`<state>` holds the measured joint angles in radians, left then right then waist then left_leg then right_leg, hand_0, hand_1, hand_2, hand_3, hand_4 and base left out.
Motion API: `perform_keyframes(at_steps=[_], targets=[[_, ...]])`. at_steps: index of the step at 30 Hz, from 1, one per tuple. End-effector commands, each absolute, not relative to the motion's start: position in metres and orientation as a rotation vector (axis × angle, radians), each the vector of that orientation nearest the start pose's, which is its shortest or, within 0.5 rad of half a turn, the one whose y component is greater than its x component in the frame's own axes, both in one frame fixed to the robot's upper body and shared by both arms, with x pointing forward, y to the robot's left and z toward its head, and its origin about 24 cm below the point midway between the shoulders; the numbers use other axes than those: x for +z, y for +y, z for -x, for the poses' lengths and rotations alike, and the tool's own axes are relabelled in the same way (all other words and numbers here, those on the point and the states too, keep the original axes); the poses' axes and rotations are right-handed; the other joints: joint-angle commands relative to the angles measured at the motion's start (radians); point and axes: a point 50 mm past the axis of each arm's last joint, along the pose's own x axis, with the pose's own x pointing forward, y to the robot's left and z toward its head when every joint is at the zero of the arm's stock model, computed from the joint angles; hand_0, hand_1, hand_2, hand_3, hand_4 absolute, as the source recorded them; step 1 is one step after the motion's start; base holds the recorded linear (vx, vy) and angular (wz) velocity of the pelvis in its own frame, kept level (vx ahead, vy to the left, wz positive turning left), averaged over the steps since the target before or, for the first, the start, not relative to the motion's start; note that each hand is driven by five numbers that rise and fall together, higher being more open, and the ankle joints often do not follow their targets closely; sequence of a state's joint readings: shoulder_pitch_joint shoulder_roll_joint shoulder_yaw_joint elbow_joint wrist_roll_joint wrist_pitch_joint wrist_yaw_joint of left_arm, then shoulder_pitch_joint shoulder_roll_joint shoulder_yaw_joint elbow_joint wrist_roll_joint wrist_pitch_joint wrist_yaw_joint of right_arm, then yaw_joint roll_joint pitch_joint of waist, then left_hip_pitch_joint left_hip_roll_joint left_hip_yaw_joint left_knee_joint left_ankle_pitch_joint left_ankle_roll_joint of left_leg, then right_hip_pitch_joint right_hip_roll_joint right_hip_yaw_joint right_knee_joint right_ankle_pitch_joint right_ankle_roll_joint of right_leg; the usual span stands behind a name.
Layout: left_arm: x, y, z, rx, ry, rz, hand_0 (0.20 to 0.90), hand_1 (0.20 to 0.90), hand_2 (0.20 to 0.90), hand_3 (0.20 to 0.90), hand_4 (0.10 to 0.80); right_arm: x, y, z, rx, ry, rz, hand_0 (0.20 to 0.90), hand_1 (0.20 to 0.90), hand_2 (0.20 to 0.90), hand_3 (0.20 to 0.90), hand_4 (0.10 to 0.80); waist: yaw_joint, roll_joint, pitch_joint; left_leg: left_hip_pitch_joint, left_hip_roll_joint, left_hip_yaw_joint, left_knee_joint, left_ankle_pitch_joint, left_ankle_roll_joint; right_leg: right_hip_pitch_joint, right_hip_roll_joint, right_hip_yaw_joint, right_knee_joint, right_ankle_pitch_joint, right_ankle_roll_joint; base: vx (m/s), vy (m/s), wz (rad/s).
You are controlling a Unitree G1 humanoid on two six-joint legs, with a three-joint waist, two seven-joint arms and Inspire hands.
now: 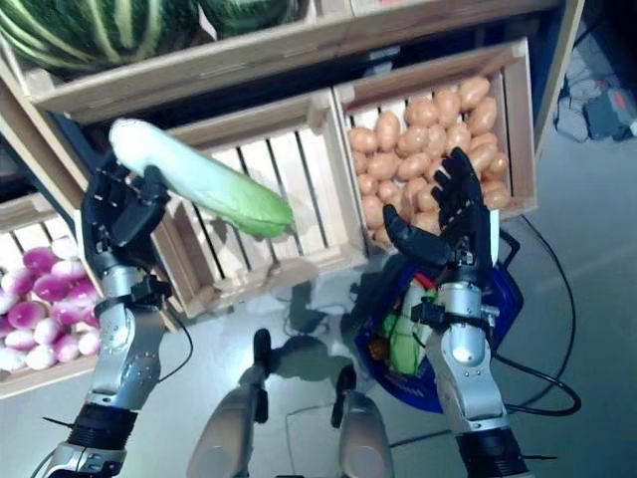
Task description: Put vegetables into the basket
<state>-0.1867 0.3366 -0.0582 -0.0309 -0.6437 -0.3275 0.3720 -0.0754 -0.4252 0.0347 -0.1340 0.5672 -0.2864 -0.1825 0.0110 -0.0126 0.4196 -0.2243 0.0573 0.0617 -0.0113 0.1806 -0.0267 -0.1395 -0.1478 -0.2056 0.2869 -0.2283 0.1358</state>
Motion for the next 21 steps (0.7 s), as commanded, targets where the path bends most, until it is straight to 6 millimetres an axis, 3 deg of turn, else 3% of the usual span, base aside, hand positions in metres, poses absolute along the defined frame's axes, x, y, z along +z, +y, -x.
perform_keyframes(at_steps=[1,8,12,21], targets=[[0.148,0.204,-0.271,0.123,-0.53,0.4,0.3,0.3,0.3,0.3,0.4,0.15,-0.214,-0.249,0.164,-0.527,-0.234,0.9,0.9,0.9,0.9,0.8,-0.006,-0.028,-0.248,0.113,-0.016,0.04,-0.057,-0.132,-0.02,0.075,-0.004,-0.022,-0.304,0.253,-0.016,0.146,0.0,0.05],[0.128,0.19,-0.278,-0.035,-0.385,0.337,0.3,0.3,0.3,0.3,0.4,0.13,-0.181,-0.254,0.56,-0.292,-0.241,0.9,0.9,0.9,0.9,0.8,0.013,-0.049,-0.32,0.173,-0.009,0.05,-0.076,-0.148,-0.019,0.143,-0.017,-0.06,-0.361,0.282,0.002,0.094,-0.029,0.06],[0.125,0.191,-0.282,-0.059,-0.364,0.28,0.3,0.3,0.3,0.3,0.4,0.127,-0.172,-0.263,0.693,-0.184,-0.275,0.9,0.9,0.9,0.9,0.8,0.02,-0.056,-0.341,0.198,-0.007,0.057,-0.076,-0.159,-0.019,0.16,-0.019,-0.056,-0.374,0.288,0.005,0.063,-0.024,0.02],[0.119,0.183,-0.289,-0.143,-0.298,0.227,0.3,0.3,0.3,0.3,0.4,0.112,-0.145,-0.263,0.993,0.062,-0.242,0.9,0.9,0.9,0.9,0.8,0.03,-0.062,-0.366,0.232,-0.003,0.054,-0.076,-0.172,-0.017,0.183,-0.024,-0.054,-0.362,0.281,0.008,0.036,-0.025,-0.02]])
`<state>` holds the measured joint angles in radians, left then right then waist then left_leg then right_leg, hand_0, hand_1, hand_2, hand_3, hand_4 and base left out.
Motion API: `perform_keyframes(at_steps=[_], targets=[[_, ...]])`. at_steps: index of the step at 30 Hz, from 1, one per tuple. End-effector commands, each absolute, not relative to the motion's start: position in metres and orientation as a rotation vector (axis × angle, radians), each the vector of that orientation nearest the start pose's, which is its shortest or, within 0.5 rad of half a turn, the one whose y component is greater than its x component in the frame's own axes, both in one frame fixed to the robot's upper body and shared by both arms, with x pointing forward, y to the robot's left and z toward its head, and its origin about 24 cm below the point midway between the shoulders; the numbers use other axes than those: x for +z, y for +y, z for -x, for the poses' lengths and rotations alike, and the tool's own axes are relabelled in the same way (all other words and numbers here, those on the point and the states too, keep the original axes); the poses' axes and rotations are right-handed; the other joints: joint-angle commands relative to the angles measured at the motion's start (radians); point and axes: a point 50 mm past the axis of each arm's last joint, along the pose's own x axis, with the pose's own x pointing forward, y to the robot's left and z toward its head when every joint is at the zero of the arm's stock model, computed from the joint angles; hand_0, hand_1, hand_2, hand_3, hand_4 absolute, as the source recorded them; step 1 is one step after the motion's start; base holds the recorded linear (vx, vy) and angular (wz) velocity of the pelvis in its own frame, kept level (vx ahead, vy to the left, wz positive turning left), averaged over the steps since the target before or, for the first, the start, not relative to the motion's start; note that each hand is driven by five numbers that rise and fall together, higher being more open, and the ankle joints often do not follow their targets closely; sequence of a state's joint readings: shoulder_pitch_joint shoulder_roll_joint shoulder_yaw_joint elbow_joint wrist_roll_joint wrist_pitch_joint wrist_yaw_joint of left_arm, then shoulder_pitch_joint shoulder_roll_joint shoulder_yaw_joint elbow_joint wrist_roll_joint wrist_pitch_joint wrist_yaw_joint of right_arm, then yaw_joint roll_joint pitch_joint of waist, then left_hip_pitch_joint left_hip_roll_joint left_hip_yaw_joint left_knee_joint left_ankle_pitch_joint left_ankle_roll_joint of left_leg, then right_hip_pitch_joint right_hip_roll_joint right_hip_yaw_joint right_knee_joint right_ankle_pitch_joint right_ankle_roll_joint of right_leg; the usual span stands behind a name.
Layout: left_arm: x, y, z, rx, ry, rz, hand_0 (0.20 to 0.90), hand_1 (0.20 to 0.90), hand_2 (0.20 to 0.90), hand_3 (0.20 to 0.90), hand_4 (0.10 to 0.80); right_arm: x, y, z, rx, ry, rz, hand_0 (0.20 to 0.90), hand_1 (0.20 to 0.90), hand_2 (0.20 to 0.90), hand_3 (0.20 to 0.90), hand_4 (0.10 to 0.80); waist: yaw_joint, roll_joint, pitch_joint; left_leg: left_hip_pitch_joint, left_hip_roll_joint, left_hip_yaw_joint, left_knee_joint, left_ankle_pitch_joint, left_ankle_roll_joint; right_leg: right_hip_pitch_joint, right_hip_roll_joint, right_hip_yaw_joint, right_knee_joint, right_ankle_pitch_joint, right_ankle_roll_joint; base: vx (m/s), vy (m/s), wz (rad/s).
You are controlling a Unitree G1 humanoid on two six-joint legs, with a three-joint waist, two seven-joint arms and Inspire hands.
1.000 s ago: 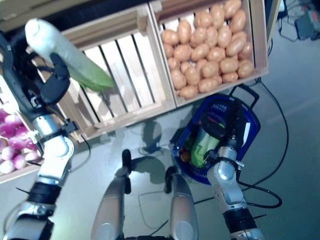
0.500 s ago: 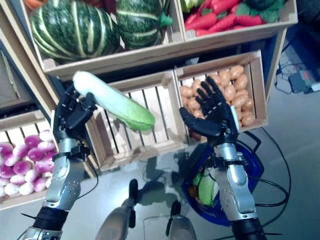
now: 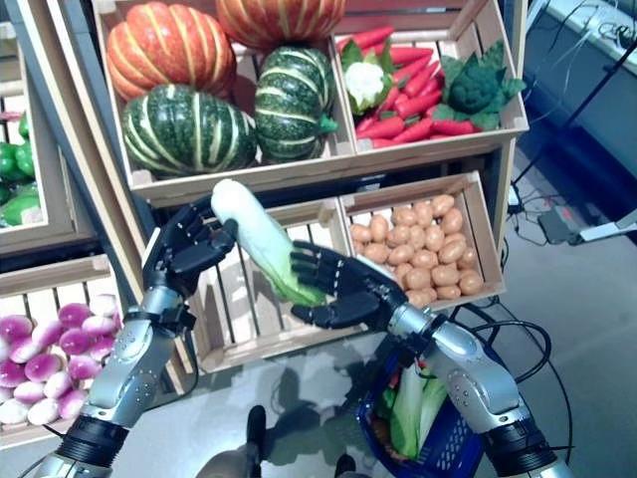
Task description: Put vegetables into the basket
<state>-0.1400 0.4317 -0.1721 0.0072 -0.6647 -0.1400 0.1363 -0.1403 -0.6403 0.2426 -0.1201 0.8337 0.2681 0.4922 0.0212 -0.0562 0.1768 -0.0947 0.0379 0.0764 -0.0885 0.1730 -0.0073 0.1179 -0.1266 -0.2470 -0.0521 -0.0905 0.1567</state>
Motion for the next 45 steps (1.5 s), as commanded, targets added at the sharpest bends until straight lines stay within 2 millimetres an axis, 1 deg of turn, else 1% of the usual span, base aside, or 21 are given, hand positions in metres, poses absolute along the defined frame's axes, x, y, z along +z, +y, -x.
perform_keyframes(at_steps=[1,6,9,12,14,18,20,23,27,29,34,38,41,43,45], targets=[[0.118,0.182,-0.29,-0.146,-0.29,0.228,0.3,0.3,0.3,0.3,0.4,0.111,-0.143,-0.264,1.004,0.078,-0.235,0.9,0.9,0.9,0.9,0.8,0.023,-0.019,-0.126,0.105,0.016,0.037,0.001,-0.165,-0.037,-0.072,-0.046,-0.013,-0.024,0.144,-0.011,0.035,-0.022,0.0],[0.115,0.181,-0.289,-0.157,-0.273,0.224,0.3,0.3,0.3,0.3,0.4,0.1,-0.136,-0.265,1.032,0.163,-0.174,0.9,0.9,0.9,0.9,0.8,0.029,-0.021,-0.137,0.119,0.018,0.032,0.001,-0.17,-0.04,-0.059,-0.047,-0.008,-0.026,0.139,-0.011,0.04,-0.016,0.01],[0.114,0.179,-0.289,-0.169,-0.268,0.217,0.3,0.3,0.3,0.3,0.4,0.093,-0.134,-0.267,1.001,0.209,-0.167,0.9,0.9,0.9,0.9,0.8,0.032,-0.02,-0.141,0.124,0.021,0.031,0.001,-0.17,-0.041,-0.052,-0.05,-0.006,-0.025,0.138,-0.009,0.038,-0.011,0.03],[0.113,0.179,-0.288,-0.168,-0.256,0.217,0.3,0.3,0.3,0.3,0.4,0.088,-0.136,-0.274,0.891,0.22,-0.164,0.9,0.9,0.9,0.9,0.8,0.034,-0.019,-0.143,0.129,0.021,0.026,0.001,-0.17,-0.042,-0.048,-0.051,-0.004,-0.025,0.139,-0.008,0.035,-0.01,0.01],[0.112,0.177,-0.289,-0.162,-0.25,0.218,0.3,0.3,0.3,0.3,0.4,0.088,-0.135,-0.279,0.805,0.194,-0.165,0.9,0.9,0.9,0.9,0.8,0.034,-0.017,-0.143,0.131,0.021,0.024,0.001,-0.169,-0.042,-0.045,-0.052,-0.002,-0.027,0.14,-0.008,0.017,-0.002,0.0],[0.11,0.176,-0.288,-0.149,-0.243,0.21,0.3,0.3,0.3,0.3,0.4,0.095,-0.127,-0.283,0.742,0.14,-0.213,0.9,0.9,0.9,0.9,0.8,0.031,-0.012,-0.145,0.135,0.02,0.022,0.001,-0.172,-0.04,-0.043,-0.052,0.007,-0.029,0.14,-0.007,0.0,0.0,0.0],[0.11,0.176,-0.288,-0.146,-0.245,0.207,0.3,0.3,0.3,0.3,0.4,0.1,-0.124,-0.283,0.745,0.111,-0.246,0.9,0.9,0.9,0.9,0.8,0.031,-0.011,-0.145,0.135,0.018,0.018,0.001,-0.174,-0.04,-0.042,-0.052,0.008,-0.029,0.139,-0.007,0.0,0.0,0.0],[0.109,0.178,-0.288,-0.139,-0.242,0.208,0.3,0.3,0.3,0.3,0.4,0.111,-0.123,-0.282,0.753,0.045,-0.295,0.9,0.9,0.9,0.9,0.8,0.031,-0.009,-0.146,0.135,0.019,0.016,0.001,-0.174,-0.042,-0.042,-0.052,0.01,-0.029,0.137,-0.007,0.0,0.0,0.0],[0.107,0.182,-0.288,-0.129,-0.239,0.202,0.3,0.3,0.3,0.3,0.4,0.124,-0.13,-0.281,0.722,-0.041,-0.32,0.9,0.9,0.9,0.9,0.8,0.026,-0.007,-0.146,0.133,0.021,0.02,0.001,-0.175,-0.044,-0.046,-0.053,0.014,-0.023,0.133,-0.007,0.0,0.0,0.0],[0.107,0.187,-0.286,-0.117,-0.243,0.202,0.3,0.3,0.3,0.3,0.4,0.129,-0.139,-0.279,0.649,-0.101,-0.318,0.9,0.9,0.9,0.9,0.8,0.021,-0.005,-0.147,0.134,0.022,0.024,0.001,-0.177,-0.043,-0.049,-0.053,0.02,-0.021,0.132,-0.005,0.0,0.0,0.0],[0.109,0.19,-0.284,-0.092,-0.252,0.199,0.3,0.3,0.3,0.3,0.4,0.127,-0.153,-0.275,0.533,-0.151,-0.346,0.9,0.9,0.9,0.9,0.8,0.011,-0.001,-0.148,0.136,0.023,0.031,0.001,-0.181,-0.04,-0.051,-0.053,0.031,-0.024,0.131,-0.002,-0.006,0.004,-0.02],[0.11,0.191,-0.284,-0.083,-0.251,0.199,0.3,0.3,0.3,0.3,0.4,0.129,-0.155,-0.272,0.527,-0.187,-0.416,0.9,0.9,0.9,0.9,0.8,0.007,0.001,-0.145,0.137,0.025,0.034,0.001,-0.184,-0.039,-0.052,-0.054,0.033,-0.025,0.131,-0.001,0.0,0.0,0.0],[0.108,0.192,-0.284,-0.081,-0.247,0.195,0.3,0.3,0.3,0.3,0.4,0.133,-0.152,-0.272,0.568,-0.208,-0.536,0.9,0.9,0.9,0.9,0.8,0.008,0.002,-0.143,0.136,0.026,0.034,0.001,-0.185,-0.04,-0.052,-0.054,0.033,-0.025,0.13,-0.001,0.0,0.0,0.0],[0.107,0.194,-0.284,-0.083,-0.245,0.198,0.3,0.3,0.3,0.3,0.4,0.133,-0.153,-0.273,0.547,-0.226,-0.577,0.9,0.9,0.9,0.9,0.8,0.009,0.001,-0.143,0.137,0.027,0.034,0.001,-0.186,-0.042,-0.051,-0.055,0.032,-0.026,0.13,0.0,0.0,0.0,0.0],[0.107,0.195,-0.284,-0.085,-0.247,0.197,0.3,0.3,0.3,0.3,0.4,0.132,-0.156,-0.274,0.5,-0.23,-0.569,0.9,0.9,0.9,0.9,0.8,0.009,0.002,-0.144,0.138,0.028,0.035,0.001,-0.187,-0.042,-0.05,-0.056,0.033,-0.025,0.128,0.0,0.0,0.0,0.0]])
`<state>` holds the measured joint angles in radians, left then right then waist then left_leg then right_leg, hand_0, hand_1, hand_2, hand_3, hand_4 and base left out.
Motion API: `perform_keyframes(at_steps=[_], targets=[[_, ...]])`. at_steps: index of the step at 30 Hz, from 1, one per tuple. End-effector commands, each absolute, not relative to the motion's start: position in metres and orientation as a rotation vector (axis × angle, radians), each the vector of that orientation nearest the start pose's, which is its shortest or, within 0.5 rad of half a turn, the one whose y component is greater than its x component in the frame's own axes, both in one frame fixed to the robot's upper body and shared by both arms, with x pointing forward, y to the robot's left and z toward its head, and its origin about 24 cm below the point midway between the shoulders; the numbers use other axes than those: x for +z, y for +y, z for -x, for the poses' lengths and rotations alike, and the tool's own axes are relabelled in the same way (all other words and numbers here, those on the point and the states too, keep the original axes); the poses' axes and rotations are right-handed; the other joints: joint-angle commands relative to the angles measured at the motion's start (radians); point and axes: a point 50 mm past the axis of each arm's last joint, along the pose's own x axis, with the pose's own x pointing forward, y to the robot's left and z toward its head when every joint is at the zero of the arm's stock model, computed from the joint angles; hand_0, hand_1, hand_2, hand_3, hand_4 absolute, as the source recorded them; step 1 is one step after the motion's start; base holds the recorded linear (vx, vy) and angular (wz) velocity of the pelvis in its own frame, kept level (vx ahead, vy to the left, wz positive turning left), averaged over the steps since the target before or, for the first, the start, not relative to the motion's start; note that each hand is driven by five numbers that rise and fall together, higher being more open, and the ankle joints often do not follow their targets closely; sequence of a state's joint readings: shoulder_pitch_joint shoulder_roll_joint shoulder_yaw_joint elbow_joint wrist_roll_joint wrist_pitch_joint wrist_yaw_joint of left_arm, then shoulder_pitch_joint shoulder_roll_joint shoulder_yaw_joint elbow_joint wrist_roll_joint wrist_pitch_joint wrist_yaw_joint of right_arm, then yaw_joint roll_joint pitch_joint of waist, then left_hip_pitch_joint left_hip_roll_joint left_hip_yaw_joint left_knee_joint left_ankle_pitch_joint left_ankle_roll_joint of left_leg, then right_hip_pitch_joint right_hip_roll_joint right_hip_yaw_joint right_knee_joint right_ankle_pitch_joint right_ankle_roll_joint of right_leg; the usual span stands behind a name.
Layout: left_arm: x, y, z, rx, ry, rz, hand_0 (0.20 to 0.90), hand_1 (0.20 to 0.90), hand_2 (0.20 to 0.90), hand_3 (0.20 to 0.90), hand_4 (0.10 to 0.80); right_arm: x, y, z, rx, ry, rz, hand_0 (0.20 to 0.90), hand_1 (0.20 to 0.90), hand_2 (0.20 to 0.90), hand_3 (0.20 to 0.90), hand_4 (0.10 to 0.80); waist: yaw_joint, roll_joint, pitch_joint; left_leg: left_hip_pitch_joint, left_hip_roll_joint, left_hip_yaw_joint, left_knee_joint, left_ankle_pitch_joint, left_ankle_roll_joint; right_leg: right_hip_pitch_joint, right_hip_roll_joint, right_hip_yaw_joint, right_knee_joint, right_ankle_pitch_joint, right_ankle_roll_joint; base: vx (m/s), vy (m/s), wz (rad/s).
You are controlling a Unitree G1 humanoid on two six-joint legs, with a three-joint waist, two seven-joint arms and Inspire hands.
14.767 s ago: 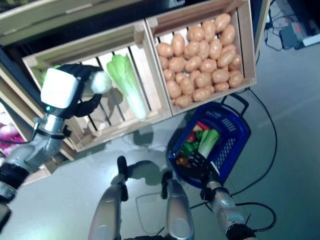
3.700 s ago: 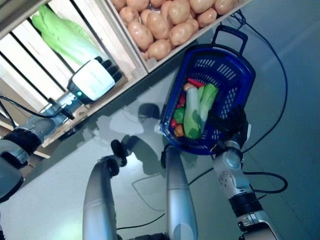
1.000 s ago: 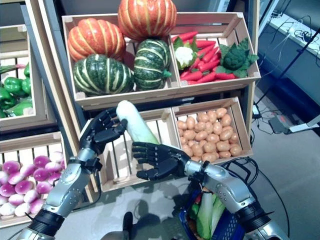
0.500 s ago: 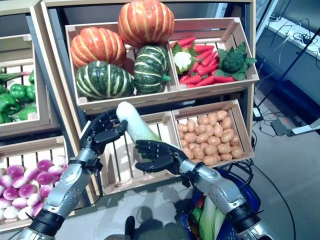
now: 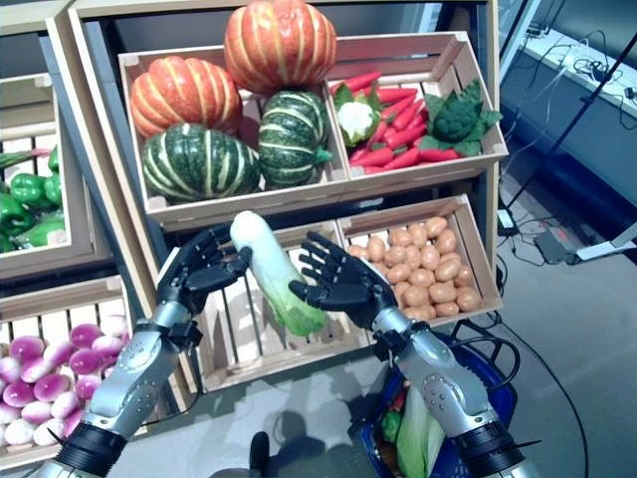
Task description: Put vegetables into the basket
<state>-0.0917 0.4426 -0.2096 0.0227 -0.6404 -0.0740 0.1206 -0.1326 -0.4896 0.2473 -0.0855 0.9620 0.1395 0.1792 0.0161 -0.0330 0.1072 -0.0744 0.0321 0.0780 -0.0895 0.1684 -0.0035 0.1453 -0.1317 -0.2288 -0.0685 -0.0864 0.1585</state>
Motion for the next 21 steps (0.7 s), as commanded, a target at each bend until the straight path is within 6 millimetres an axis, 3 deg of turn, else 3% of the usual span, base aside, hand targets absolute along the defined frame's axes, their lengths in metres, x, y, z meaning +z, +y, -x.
perform_keyframes(at_steps=[1,12,21], targets=[[0.107,0.195,-0.284,-0.083,-0.246,0.199,0.3,0.3,0.3,0.3,0.4,0.129,-0.157,-0.275,0.467,-0.226,-0.541,0.9,0.9,0.9,0.9,0.8,0.014,-0.021,-0.076,0.118,0.035,0.034,0.002,-0.182,-0.046,-0.077,-0.051,0.016,-0.01,0.125,-0.002,0.0,0.0,0.0],[0.114,0.189,-0.284,-0.067,-0.262,0.204,0.3,0.3,0.3,0.3,0.4,0.11,-0.159,-0.276,0.353,-0.124,-0.106,0.9,0.9,0.9,0.9,0.8,0.005,-0.022,-0.071,0.116,0.035,0.038,0.002,-0.18,-0.043,-0.084,-0.055,0.025,-0.012,0.131,0.002,-0.007,0.002,-0.01],[0.116,0.183,-0.286,-0.09,-0.255,0.2,0.3,0.3,0.3,0.3,0.4,0.095,-0.141,-0.279,0.494,0.043,-0.048,0.9,0.9,0.9,0.9,0.8,0.016,-0.029,-0.075,0.116,0.035,0.034,0.002,-0.178,-0.045,-0.077,-0.06,0.016,-0.015,0.134,0.003,0.0,0.0,0.0]])
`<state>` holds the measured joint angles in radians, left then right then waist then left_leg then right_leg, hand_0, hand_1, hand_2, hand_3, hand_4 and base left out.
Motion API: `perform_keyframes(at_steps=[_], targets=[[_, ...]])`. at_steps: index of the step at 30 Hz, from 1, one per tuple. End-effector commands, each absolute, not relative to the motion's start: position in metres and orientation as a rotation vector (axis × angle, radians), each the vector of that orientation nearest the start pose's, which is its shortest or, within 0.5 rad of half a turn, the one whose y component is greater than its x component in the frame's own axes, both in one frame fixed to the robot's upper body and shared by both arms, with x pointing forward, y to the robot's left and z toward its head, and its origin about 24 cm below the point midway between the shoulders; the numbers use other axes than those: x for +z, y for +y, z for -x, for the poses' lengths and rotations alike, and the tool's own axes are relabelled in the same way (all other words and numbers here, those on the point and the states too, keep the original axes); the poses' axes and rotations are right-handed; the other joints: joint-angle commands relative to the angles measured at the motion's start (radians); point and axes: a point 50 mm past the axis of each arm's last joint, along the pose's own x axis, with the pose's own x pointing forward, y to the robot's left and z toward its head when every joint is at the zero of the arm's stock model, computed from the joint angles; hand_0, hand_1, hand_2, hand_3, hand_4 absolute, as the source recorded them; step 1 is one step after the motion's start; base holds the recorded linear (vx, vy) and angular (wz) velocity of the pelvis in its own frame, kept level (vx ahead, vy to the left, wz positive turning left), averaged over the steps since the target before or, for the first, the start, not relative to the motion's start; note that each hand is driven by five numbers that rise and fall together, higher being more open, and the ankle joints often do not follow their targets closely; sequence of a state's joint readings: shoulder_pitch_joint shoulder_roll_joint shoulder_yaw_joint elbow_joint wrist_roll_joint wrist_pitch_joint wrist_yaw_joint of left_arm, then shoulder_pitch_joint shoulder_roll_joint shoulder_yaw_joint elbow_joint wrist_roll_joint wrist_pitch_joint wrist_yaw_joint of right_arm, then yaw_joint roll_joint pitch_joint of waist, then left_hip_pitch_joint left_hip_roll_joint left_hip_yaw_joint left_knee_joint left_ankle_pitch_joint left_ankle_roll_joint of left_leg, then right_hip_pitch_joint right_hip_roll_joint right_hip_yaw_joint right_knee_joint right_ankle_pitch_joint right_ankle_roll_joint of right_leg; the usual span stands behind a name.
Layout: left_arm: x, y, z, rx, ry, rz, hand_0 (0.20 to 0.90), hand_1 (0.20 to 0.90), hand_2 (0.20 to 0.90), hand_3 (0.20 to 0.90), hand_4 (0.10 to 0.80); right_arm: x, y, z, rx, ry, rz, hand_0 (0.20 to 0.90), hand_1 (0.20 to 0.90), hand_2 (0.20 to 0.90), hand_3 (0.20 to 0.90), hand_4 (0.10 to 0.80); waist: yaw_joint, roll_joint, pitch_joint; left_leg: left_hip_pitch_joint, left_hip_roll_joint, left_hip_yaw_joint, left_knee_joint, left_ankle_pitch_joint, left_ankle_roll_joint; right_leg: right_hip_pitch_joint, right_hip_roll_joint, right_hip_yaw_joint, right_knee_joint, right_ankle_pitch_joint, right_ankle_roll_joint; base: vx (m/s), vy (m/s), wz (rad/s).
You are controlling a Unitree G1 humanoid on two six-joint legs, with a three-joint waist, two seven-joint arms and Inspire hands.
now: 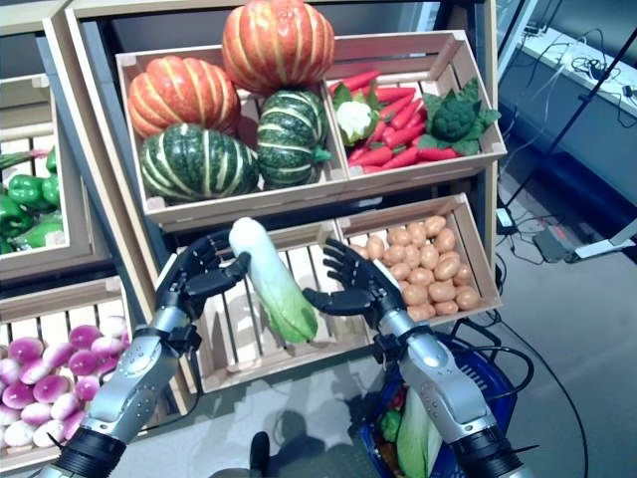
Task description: Put vegetables into the basket
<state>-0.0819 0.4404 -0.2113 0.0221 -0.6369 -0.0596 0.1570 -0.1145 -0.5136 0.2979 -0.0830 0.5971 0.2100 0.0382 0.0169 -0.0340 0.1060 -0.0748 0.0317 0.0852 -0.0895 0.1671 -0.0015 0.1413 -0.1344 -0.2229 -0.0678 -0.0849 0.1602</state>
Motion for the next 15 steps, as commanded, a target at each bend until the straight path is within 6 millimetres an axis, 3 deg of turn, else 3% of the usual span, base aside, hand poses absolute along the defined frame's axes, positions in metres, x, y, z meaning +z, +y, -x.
perform_keyframes(at_steps=[1,15], targets=[[0.116,0.182,-0.287,-0.095,-0.255,0.198,0.3,0.3,0.3,0.3,0.4,0.093,-0.14,-0.279,0.516,0.062,-0.042,0.9,0.9,0.9,0.9,0.8,0.017,-0.03,-0.075,0.116,0.036,0.026,0.002,-0.176,-0.048,-0.073,-0.058,0.008,-0.016,0.132,0.001,0.0,0.0,0.0],[0.114,0.179,-0.289,-0.128,-0.241,0.202,0.3,0.3,0.3,0.3,0.4,0.077,-0.108,-0.27,0.814,0.216,-0.241,0.9,0.9,0.9,0.9,0.8,0.032,-0.039,-0.087,0.12,0.04,0.022,0.002,-0.17,-0.053,-0.067,-0.06,0.001,-0.015,0.133,-0.001,0.0,0.0,0.0]])
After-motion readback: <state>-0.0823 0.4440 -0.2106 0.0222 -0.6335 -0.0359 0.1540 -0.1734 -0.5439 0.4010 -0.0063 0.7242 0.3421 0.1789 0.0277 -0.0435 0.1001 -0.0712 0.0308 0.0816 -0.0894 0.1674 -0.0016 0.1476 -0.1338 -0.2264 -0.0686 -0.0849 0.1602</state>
